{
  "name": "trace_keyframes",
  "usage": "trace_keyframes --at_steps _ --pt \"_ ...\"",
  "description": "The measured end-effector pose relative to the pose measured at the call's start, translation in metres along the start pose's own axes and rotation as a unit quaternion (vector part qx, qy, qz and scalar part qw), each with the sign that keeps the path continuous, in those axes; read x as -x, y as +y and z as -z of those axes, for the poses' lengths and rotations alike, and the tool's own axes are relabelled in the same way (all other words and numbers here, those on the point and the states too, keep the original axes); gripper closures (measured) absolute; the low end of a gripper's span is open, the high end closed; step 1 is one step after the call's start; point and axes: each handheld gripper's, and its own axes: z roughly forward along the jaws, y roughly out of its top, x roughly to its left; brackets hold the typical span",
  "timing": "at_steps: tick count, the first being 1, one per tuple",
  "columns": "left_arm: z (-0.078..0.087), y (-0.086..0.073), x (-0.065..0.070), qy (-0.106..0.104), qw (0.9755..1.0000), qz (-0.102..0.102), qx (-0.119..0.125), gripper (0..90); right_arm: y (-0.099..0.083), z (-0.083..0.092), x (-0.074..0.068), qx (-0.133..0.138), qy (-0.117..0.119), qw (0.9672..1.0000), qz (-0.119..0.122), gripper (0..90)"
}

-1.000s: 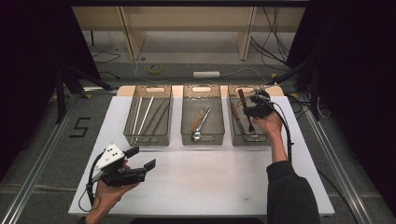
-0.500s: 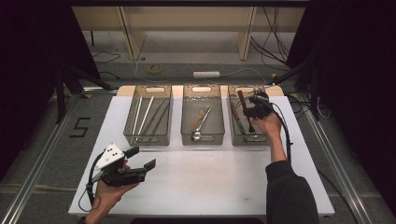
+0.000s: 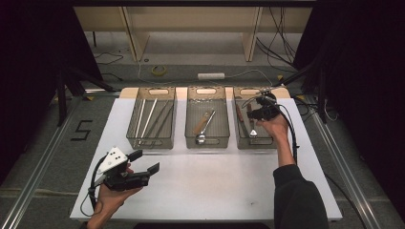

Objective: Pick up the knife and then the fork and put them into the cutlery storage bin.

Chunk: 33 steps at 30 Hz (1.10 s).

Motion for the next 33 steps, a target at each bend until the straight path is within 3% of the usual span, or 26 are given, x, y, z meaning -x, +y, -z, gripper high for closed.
trace_keyframes --at_steps 5,11,19,27,33 --pt "0.000 0.000 0.000 0.000 1.0000 0.000 0.000 18.9 -0.001 0.004 0.002 0.004 0.002 1.0000 -0.002 61.8" --pt "0.000 0.000 0.000 0.000 1.0000 0.000 0.000 18.9 -0.001 0.012 0.000 0.016 0.018 0.9997 -0.008 51.5" --pt "0.000 0.000 0.000 0.001 1.0000 0.000 0.000 18.9 -0.004 0.023 -0.011 0.036 0.037 0.9987 -0.001 42.7" --pt "0.000 0.000 0.000 0.001 1.0000 0.000 0.000 18.9 -0.014 0.036 -0.027 0.055 0.038 0.9977 0.011 37.8" --pt "-0.001 0.000 0.000 0.002 1.0000 0.001 0.000 18.9 -0.028 0.047 -0.037 0.086 0.054 0.9948 0.010 35.3"
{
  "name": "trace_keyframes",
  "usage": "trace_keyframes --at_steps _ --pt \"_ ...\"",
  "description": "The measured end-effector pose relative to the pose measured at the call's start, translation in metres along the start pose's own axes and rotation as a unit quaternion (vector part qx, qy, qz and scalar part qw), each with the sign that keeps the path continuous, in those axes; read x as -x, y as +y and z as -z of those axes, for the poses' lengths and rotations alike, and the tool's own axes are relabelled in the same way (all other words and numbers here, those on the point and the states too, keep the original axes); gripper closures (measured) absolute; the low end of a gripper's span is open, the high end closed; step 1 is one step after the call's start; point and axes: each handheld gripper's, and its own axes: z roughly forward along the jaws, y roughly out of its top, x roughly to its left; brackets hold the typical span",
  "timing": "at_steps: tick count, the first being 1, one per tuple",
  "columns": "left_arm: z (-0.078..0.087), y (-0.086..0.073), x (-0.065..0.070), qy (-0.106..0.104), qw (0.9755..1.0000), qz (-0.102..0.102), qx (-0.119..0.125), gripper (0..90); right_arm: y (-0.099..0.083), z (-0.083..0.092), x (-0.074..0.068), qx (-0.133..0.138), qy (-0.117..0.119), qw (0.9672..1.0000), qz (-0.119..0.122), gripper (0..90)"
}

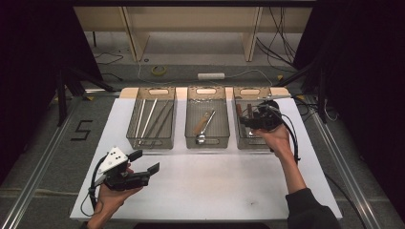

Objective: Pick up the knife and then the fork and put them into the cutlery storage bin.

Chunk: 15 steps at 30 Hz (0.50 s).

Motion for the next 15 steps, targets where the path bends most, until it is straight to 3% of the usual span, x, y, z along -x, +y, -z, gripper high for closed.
trace_keyframes --at_steps 7,15 --pt "-0.001 0.000 0.000 0.000 1.0000 -0.002 -0.003 18.7 -0.015 0.014 -0.016 0.032 0.020 0.9992 0.013 34.7" --pt "0.002 -0.001 -0.001 0.003 1.0000 0.002 -0.003 18.4 -0.031 0.025 -0.026 0.066 0.056 0.9961 0.016 34.0"
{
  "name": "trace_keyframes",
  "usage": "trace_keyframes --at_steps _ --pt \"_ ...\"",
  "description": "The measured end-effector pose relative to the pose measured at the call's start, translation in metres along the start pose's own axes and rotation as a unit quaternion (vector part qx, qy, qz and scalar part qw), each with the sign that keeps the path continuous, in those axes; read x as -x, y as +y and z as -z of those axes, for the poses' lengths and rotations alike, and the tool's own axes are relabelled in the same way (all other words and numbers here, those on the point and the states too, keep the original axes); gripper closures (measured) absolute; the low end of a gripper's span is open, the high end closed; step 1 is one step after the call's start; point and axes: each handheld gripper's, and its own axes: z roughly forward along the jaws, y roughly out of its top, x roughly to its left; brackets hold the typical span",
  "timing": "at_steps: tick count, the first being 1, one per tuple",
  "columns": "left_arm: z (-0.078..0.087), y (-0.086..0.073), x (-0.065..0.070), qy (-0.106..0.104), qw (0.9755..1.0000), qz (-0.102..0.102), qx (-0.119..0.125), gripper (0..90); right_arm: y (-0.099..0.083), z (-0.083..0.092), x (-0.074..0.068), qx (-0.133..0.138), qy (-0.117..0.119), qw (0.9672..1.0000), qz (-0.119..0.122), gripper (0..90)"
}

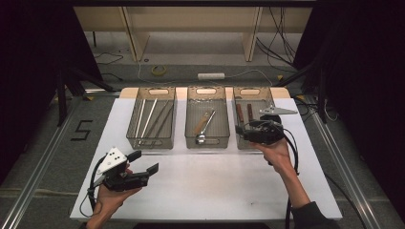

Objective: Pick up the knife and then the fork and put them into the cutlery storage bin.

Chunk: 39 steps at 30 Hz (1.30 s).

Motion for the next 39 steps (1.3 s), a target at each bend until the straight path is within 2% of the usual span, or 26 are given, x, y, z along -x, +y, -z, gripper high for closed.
trace_keyframes --at_steps 9,13,18,25,30,39 --pt "-0.002 0.000 -0.001 -0.004 1.0000 0.008 0.001 18.3 -0.013 0.007 -0.019 0.023 0.023 0.9993 0.020 32.9" --pt "-0.001 0.000 0.000 -0.006 1.0000 0.003 -0.003 18.2 -0.023 0.011 -0.029 0.029 0.038 0.9984 0.030 32.3" --pt "-0.001 0.000 0.002 -0.009 1.0000 0.000 -0.003 18.3 -0.035 0.020 -0.036 0.043 0.050 0.9973 0.032 32.2" --pt "-0.001 0.000 0.001 -0.009 1.0000 0.002 -0.002 18.2 -0.048 0.033 -0.035 0.059 0.049 0.9966 0.028 31.0" --pt "0.000 0.000 0.001 -0.009 1.0000 0.004 -0.001 18.2 -0.060 0.037 -0.033 0.059 0.051 0.9967 0.024 30.7" --pt "0.000 0.000 0.001 -0.013 0.9999 0.008 -0.001 18.2 -0.078 0.049 -0.037 0.066 0.049 0.9958 0.041 30.7"
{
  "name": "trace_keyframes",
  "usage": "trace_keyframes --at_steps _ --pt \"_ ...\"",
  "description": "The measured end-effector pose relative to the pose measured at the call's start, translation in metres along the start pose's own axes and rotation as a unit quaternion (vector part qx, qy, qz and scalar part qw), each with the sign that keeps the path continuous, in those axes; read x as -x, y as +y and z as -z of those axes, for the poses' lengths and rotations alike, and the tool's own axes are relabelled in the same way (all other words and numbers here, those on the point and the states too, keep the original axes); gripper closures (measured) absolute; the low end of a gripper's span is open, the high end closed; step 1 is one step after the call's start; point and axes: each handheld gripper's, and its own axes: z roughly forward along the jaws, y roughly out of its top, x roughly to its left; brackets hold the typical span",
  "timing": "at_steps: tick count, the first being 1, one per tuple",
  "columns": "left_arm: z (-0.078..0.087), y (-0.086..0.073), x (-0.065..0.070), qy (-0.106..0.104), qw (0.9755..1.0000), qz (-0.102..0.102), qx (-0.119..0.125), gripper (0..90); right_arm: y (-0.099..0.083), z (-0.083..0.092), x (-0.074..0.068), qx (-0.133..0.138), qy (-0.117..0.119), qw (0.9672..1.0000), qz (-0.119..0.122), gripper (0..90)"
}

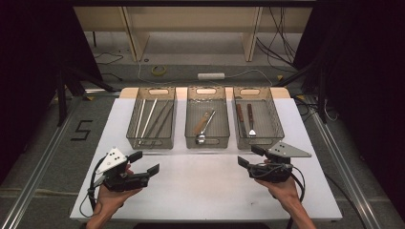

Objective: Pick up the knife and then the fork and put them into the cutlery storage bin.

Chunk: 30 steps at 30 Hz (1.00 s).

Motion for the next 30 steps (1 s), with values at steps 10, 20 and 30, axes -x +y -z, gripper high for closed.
trace_keyframes --at_steps 10,20,30 --pt "0.000 0.000 0.000 -0.004 1.0000 0.000 -0.004 17.6 -0.014 0.012 -0.002 -0.003 -0.007 1.0000 0.002 28.2" --pt "-0.002 -0.001 0.001 -0.010 0.9999 0.002 -0.010 17.1 -0.023 0.019 -0.005 -0.012 -0.018 0.9998 0.002 25.6" --pt "-0.002 -0.001 0.001 -0.012 0.9999 0.002 -0.011 17.1 -0.029 0.016 -0.006 -0.026 -0.022 0.9994 0.003 25.7"
